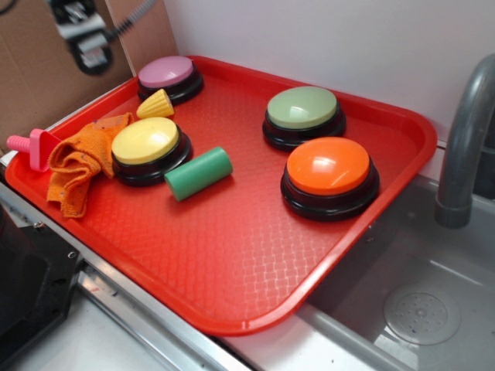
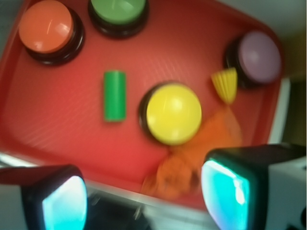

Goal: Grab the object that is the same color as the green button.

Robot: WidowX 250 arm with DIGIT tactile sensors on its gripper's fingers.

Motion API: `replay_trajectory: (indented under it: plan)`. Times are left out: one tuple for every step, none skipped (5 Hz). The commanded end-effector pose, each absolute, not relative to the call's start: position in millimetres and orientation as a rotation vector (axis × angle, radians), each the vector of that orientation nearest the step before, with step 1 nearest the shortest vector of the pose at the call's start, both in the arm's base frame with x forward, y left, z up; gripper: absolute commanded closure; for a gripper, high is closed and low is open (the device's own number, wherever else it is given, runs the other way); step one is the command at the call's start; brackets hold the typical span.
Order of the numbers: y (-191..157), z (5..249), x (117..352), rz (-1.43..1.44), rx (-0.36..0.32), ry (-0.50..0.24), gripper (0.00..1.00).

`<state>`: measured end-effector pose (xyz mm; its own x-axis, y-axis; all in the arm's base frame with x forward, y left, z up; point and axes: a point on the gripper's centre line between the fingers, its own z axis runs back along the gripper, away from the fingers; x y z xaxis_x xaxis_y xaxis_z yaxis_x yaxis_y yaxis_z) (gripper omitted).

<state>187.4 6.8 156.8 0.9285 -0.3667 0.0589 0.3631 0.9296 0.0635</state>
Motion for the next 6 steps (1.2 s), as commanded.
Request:
replay_trajectory:
  plan:
    - [-5.4,111.2,238.3,-0.535,-0.024,-0.175,0.0]
    - [-20.3,86.9,251.5,-0.515,-0.058,-0.191,0.0]
    - [-31.2,70.9,257.6,-0.525,-0.064,-0.172,0.0]
    - [-47.0,55.3,261.7,-0.548,-0.09,-0.159,0.0]
    - [-52.6,39.9,258.8,-0.521,-0.097,-0.12,0.0]
    - [-52.2,29.6,255.9,-0.51,-0.133,-0.113,0.0]
